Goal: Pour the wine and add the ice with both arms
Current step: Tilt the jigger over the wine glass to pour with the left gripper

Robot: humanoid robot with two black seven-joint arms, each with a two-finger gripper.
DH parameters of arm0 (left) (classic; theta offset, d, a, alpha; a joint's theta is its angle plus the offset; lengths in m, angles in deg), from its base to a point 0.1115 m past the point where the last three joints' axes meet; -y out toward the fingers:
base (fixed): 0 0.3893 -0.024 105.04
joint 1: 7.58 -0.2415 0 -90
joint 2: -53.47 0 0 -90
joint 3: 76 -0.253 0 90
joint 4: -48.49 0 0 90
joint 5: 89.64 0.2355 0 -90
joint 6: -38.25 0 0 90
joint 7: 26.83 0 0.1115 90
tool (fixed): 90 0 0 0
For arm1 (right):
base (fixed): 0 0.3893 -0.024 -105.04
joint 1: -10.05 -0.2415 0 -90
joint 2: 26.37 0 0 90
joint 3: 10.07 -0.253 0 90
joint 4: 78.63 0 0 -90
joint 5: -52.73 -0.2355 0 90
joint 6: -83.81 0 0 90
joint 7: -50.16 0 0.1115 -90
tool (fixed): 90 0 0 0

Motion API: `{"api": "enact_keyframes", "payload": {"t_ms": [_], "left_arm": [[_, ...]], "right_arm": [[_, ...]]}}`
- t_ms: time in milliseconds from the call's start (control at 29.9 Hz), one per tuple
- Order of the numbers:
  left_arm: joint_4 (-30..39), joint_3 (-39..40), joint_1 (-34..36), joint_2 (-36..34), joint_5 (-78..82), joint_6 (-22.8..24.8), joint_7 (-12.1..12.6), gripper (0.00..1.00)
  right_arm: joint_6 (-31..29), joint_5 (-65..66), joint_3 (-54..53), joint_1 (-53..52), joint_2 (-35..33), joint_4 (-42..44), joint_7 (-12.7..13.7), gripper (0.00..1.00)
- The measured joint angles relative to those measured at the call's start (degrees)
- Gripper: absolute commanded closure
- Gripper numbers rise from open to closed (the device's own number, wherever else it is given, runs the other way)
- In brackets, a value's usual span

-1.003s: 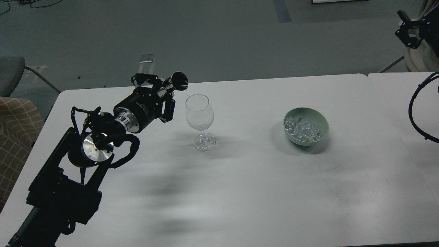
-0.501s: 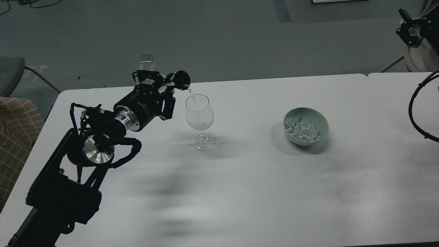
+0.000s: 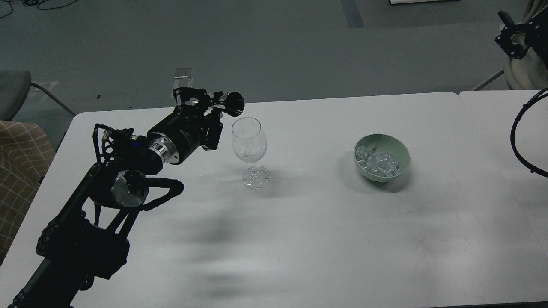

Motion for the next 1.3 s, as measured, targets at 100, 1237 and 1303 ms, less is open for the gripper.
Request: {"api": "enact_keyframes", "payload": {"t_ms": [100, 1237, 1303], "left_arm": [[-0.06, -0.4, 0.01, 0.02, 1.14, 0.06, -0.01, 1.0], [-0.61, -0.89, 3.34, -0.93, 12.91, 2.43, -0.02, 1.0], [-0.56, -0.92, 3.74, -0.94, 14.62, 2.48, -0.02, 1.0]], "right_arm": [[0.0, 0.0, 0.0, 0.0, -0.01, 0.0, 0.0, 0.0], [0.0, 0.0, -0.74, 0.0, -0.76, 0.02, -0.01, 0.0], [0.0, 0.0, -1.08, 0.01, -0.78, 0.05, -0.03, 0.0]]}}
